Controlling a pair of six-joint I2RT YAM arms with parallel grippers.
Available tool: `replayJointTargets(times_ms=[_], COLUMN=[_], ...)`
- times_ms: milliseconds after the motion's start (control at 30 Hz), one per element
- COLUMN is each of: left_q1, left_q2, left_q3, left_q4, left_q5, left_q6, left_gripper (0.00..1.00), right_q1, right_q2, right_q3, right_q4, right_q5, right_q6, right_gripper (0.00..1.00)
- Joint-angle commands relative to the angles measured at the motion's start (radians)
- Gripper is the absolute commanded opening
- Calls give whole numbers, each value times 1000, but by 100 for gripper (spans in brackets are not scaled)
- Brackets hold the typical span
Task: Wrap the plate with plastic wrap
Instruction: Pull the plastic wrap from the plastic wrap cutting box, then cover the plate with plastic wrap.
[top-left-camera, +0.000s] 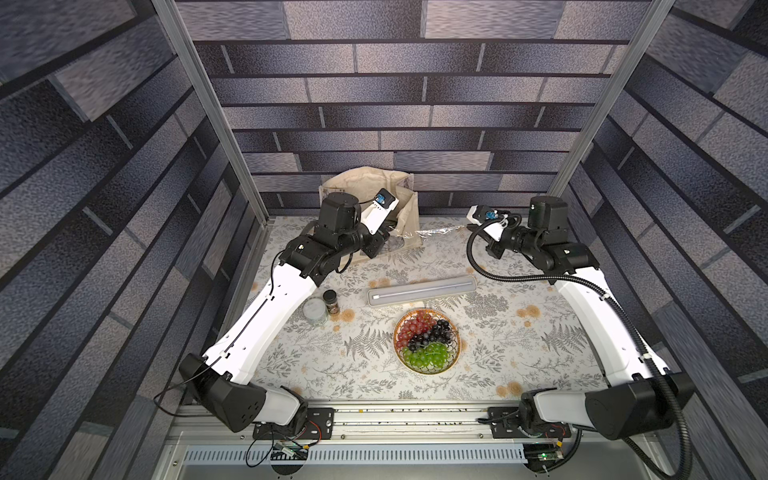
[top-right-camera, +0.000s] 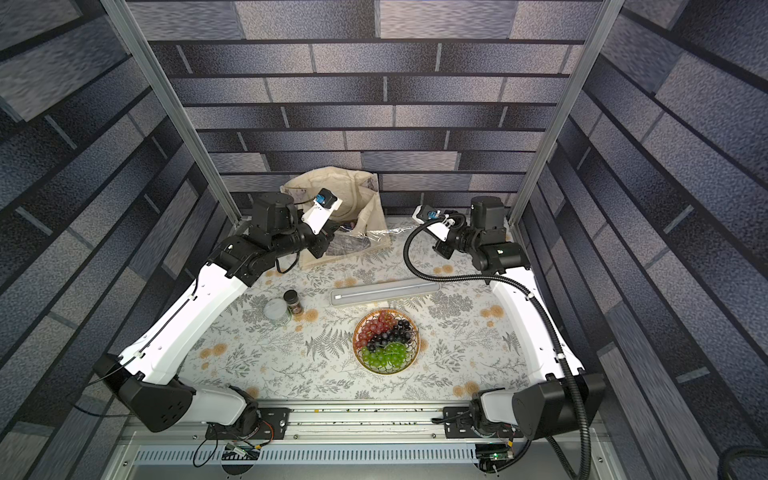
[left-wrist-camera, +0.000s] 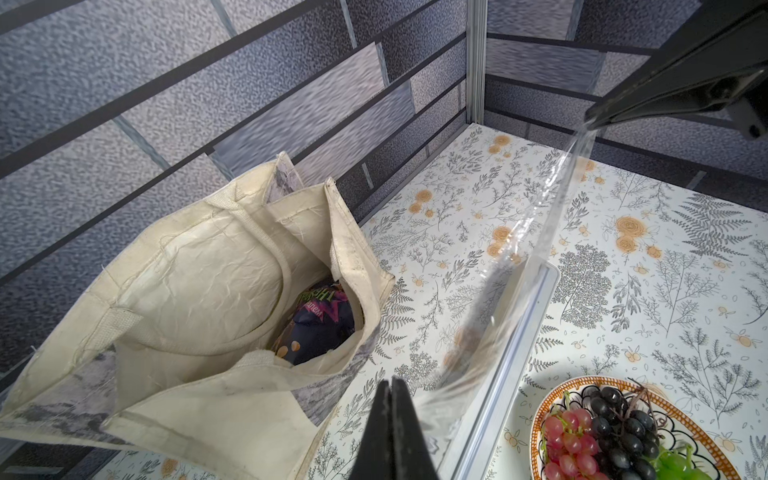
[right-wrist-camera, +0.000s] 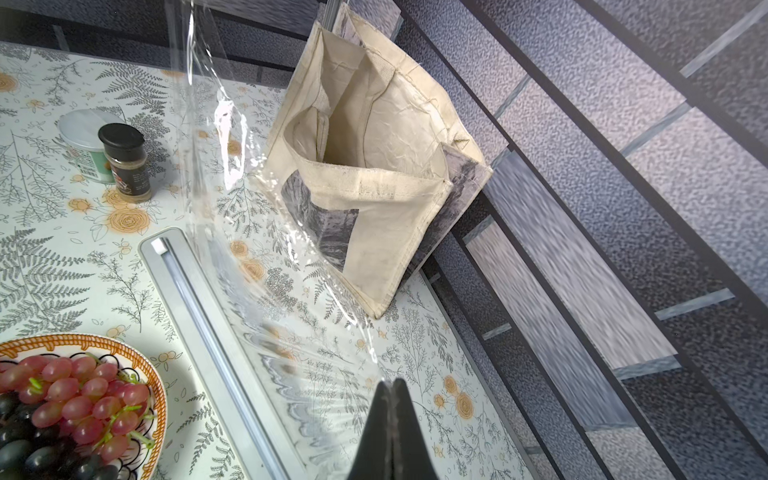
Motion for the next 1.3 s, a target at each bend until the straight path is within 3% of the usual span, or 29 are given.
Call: replayJointTargets(times_ms=[0,200,567,800,933,1133,1267], left_q1=[6,-9,-57,-107,-123,-168,-226], left_q2=[9,-41,-32,-82,-156,-243,-283], left_q3=[41,-34,-76,-130,-201,-288,-378], left_q4=[-5,-11,23,-27,-59,-143,-74], left_q5=[8,65,78,100,137,162,209], left_q6=[-15,-16,-60,-30,-35,-88,-184], left_gripper=[0,0,0,0,0,0,0], right_q1=[4,4,4,4,4,5,6], right_q2=[-9,-77,-117,-167,-221,-274,-305], right_q3=[-9,-76,-94,-149,-221,-271,-282], right_q4=[11,-63,-90,-235,-249,-333,-405], right_q5=[-4,-34,75,68,8,-7,26], right_q6=[-6,-68,-43,-198,-216,-244,-262], right_gripper=[0,0,0,0,0,0,0])
